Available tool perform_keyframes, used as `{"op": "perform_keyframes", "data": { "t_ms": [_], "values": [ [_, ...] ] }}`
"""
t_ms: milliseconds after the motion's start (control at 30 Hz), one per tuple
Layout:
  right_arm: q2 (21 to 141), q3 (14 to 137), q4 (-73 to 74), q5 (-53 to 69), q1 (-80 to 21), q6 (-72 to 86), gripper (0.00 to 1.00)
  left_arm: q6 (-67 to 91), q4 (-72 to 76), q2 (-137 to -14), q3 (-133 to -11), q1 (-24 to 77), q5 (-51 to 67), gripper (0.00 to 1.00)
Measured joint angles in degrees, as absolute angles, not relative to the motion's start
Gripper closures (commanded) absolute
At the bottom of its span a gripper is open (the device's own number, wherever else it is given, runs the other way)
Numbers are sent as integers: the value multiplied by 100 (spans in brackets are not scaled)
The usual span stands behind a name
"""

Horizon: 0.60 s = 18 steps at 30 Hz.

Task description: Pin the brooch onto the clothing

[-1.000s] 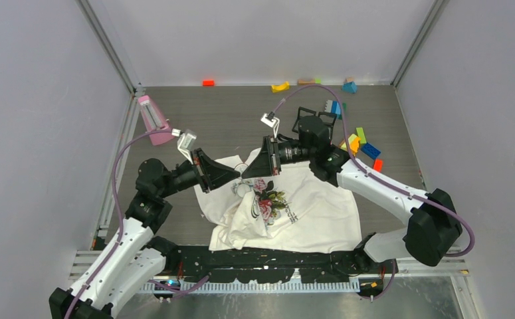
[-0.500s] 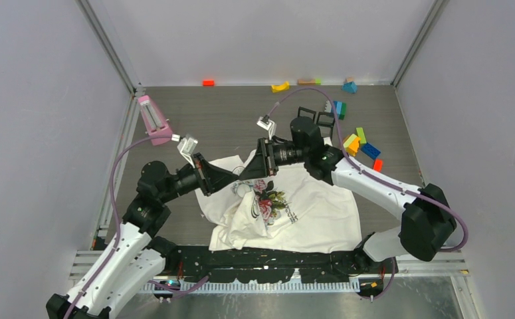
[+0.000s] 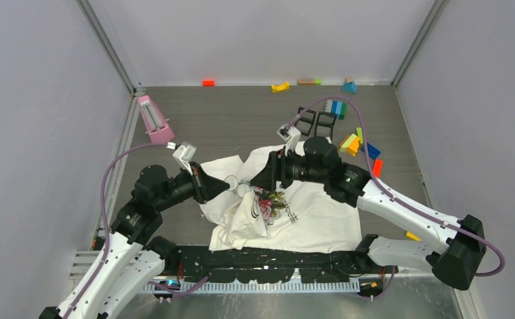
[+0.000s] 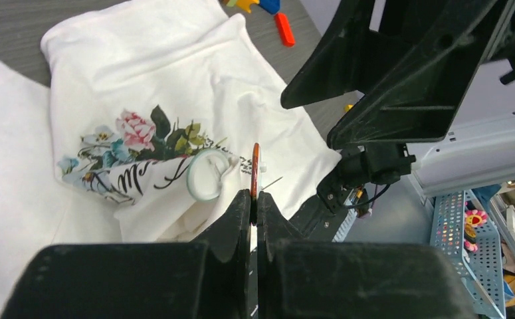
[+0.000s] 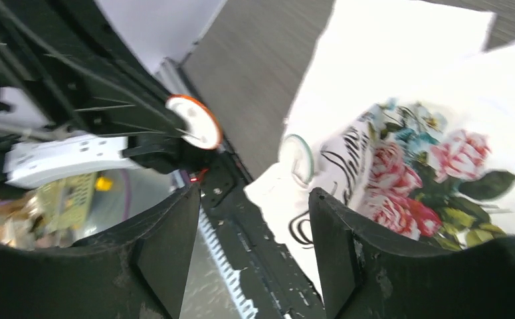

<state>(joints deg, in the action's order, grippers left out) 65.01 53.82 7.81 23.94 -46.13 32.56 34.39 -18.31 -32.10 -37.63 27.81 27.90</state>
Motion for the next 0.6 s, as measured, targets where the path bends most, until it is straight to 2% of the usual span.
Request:
{"op": "perform_keyframes", "data": {
  "t_ms": [333,600],
  "values": [
    [6582,4910,1258,-1153,-6652,3625,39,3411,-2567,-2823,-3721,2781,2812,100],
    [6696,4888,1439,-2676,-7758,4086,47,3756,-2521,-2832,-3048,2781,3028,100]
  ]
}}
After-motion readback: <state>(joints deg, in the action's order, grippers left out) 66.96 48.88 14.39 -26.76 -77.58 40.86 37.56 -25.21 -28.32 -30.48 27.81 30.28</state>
